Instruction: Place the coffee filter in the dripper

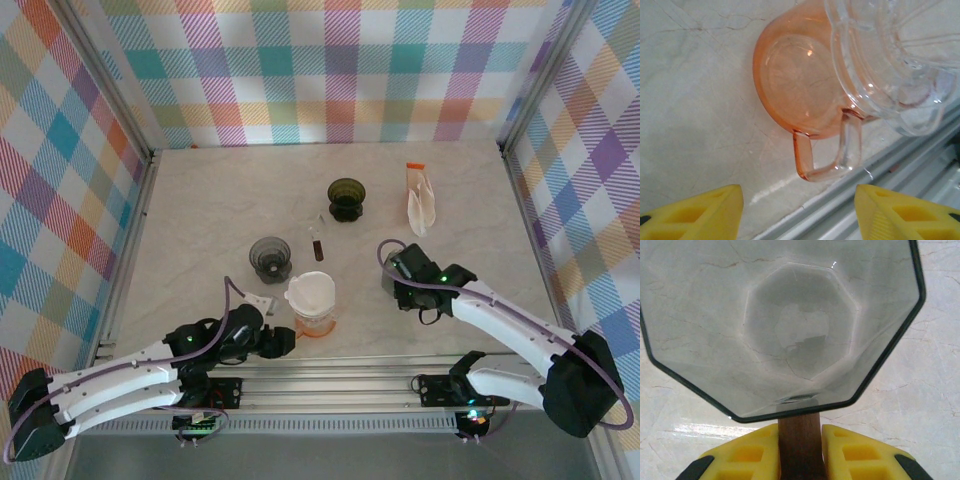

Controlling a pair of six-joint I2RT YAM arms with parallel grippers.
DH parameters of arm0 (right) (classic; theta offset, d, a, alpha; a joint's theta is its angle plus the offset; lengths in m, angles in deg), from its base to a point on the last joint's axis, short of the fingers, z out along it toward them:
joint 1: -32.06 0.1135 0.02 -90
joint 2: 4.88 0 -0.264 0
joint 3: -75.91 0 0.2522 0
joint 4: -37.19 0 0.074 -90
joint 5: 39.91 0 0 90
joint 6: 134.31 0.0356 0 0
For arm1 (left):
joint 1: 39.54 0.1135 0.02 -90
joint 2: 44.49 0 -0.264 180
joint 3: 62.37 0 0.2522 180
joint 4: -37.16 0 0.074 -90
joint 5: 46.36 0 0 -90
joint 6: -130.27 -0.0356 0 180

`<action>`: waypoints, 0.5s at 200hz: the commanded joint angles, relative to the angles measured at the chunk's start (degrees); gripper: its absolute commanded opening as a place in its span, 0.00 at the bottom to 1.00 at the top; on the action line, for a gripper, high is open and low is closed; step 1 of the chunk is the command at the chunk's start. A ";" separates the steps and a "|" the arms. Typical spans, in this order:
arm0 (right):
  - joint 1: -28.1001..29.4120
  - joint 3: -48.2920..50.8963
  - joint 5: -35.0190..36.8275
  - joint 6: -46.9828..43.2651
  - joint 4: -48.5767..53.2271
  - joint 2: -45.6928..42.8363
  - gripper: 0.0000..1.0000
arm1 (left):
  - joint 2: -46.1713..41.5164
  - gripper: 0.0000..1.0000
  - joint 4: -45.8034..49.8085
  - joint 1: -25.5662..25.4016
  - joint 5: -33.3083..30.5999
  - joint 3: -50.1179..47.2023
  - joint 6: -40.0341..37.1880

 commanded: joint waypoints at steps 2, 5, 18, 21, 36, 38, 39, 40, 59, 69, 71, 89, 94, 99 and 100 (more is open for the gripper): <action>-0.88 0.58 1.21 1.71 1.05 -1.23 0.20 | 0.96 0.59 -3.30 -0.75 -3.85 -0.18 -2.08; -0.99 0.63 1.14 1.76 1.08 -1.24 0.20 | 1.19 0.59 -4.86 -0.75 -3.75 -0.22 -2.13; -1.27 0.78 1.02 1.92 1.08 -1.48 0.20 | 2.06 0.58 -6.96 -0.90 -3.41 -0.32 -2.26; -1.38 0.78 1.02 1.94 1.10 -1.46 0.20 | 2.28 0.57 -7.35 -0.92 -3.25 -0.32 -2.34; -1.77 0.85 0.96 1.94 1.23 -1.70 0.20 | 3.55 0.57 -8.95 -1.09 -2.40 -0.27 -2.93; -1.80 0.82 0.96 1.83 1.21 -1.70 0.20 | 3.73 0.57 -9.20 -1.14 -2.21 -0.27 -2.97; -1.81 0.85 0.92 1.84 1.22 -1.73 0.20 | 3.77 0.57 -9.26 -1.16 -2.14 -0.27 -2.98; -1.85 0.86 0.94 1.85 1.23 -1.75 0.20 | 3.84 0.57 -9.41 -1.17 -2.02 -0.27 -3.07; -2.16 0.90 0.82 1.77 1.17 -2.19 0.20 | 4.96 0.54 -10.71 -1.44 -0.92 -0.27 -3.57; -2.33 0.95 0.74 1.68 1.18 -2.40 0.20 | 5.35 0.52 -10.50 -1.53 -0.84 -0.08 -3.68; -2.34 0.89 0.77 1.68 1.18 -2.38 0.20 | 5.37 0.52 -10.42 -1.53 -0.90 -0.02 -3.68; -2.52 1.06 0.69 1.71 1.23 -2.73 0.20 | 6.01 0.50 -9.66 -1.56 -1.24 0.10 -3.93; -2.60 1.06 0.55 1.68 1.21 -2.79 0.20 | 6.23 0.49 -9.58 -1.61 -1.32 0.14 -3.95; -2.60 1.10 0.60 1.66 1.23 -2.80 0.20 | 6.56 0.48 -9.64 -1.59 -1.34 0.13 -3.86; -2.60 1.08 0.56 1.67 1.10 -2.86 0.20 | 6.59 0.48 -9.65 -1.61 -1.31 0.15 -3.90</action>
